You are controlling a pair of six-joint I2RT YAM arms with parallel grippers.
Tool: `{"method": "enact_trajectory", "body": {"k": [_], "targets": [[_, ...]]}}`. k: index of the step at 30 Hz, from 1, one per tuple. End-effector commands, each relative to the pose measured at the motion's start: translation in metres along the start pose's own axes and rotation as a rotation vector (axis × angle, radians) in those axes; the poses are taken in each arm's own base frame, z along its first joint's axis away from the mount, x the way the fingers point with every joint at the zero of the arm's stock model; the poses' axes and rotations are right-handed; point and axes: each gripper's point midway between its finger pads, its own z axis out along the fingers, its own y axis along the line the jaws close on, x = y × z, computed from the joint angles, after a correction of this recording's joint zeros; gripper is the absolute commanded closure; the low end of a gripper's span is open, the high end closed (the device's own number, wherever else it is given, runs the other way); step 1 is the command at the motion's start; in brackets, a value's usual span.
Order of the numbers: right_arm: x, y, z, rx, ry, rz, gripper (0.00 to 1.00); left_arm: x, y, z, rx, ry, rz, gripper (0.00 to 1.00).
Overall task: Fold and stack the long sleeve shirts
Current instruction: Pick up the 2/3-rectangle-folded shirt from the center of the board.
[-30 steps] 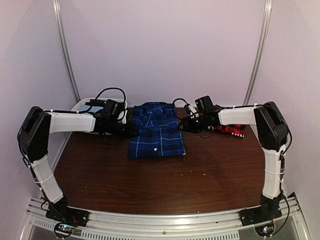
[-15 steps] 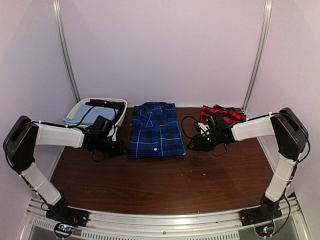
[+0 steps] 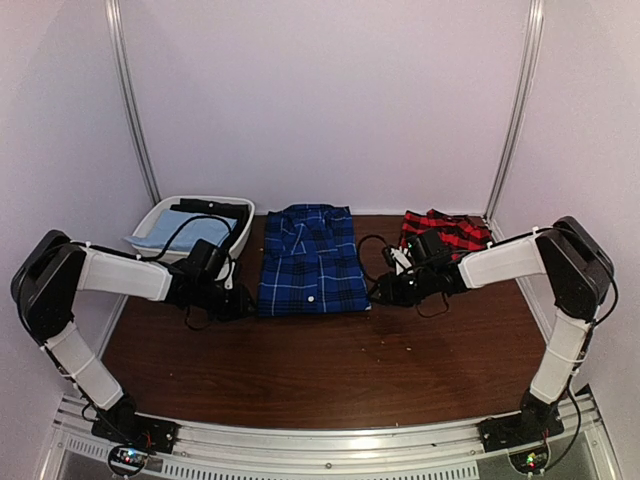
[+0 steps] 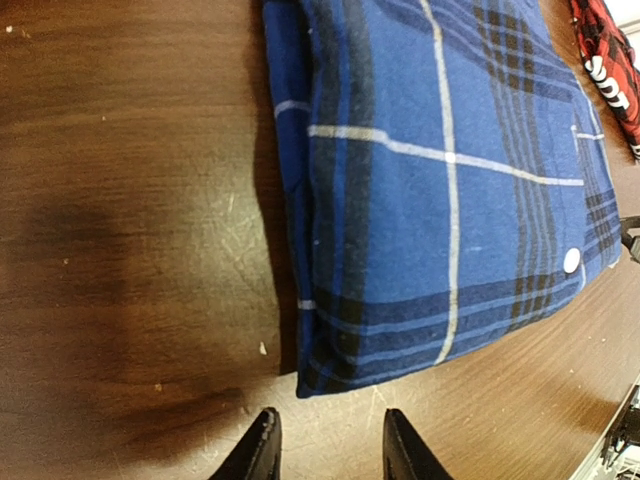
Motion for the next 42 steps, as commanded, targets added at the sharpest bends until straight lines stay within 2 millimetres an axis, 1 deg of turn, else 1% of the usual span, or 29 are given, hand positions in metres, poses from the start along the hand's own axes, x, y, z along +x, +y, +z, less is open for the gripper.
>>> {"method": "enact_trajectory", "body": {"k": [1, 11, 17, 20, 22, 26, 31, 33, 34, 37, 39, 42], "targets": [[0.005, 0.003, 0.007, -0.023, 0.003, 0.013, 0.54, -0.006, -0.003, 0.007, 0.026, -0.019, -0.006, 0.64], [0.017, 0.011, 0.016, -0.049, 0.029, 0.015, 0.56, 0.001, 0.001, 0.018, 0.032, 0.009, -0.015, 0.65], [0.021, 0.01, 0.02, -0.047, 0.033, 0.025, 0.59, 0.003, 0.005, 0.022, 0.02, 0.016, -0.022, 0.66], [0.021, 0.009, 0.021, -0.049, 0.03, 0.032, 0.6, 0.004, 0.005, 0.024, 0.02, 0.024, -0.026, 0.69], [0.021, 0.007, 0.022, -0.043, 0.029, 0.035, 0.62, -0.001, 0.0, 0.025, 0.04, 0.005, -0.02, 0.73], [0.021, 0.003, 0.025, -0.031, 0.019, 0.038, 0.65, -0.003, -0.005, 0.024, 0.051, 0.003, -0.013, 0.8], [0.022, -0.003, 0.029, -0.011, 0.011, 0.04, 0.74, -0.005, -0.013, 0.022, 0.074, 0.009, -0.008, 0.92], [0.024, -0.003, 0.027, -0.012, 0.009, 0.038, 0.78, -0.007, -0.016, 0.02, 0.08, 0.005, -0.004, 0.98], [0.025, -0.004, 0.026, -0.011, 0.007, 0.038, 0.83, -0.005, -0.016, 0.019, 0.078, 0.014, -0.005, 1.0], [0.027, -0.003, 0.019, -0.011, -0.001, 0.032, 0.95, 0.003, -0.015, 0.016, 0.066, 0.046, -0.001, 1.0], [0.028, -0.002, 0.015, -0.011, -0.006, 0.028, 1.0, 0.008, -0.017, 0.014, 0.06, 0.061, 0.012, 1.0], [0.032, 0.0, 0.009, -0.013, -0.007, 0.024, 1.0, 0.018, -0.02, 0.008, 0.056, 0.078, 0.024, 1.0]]}}
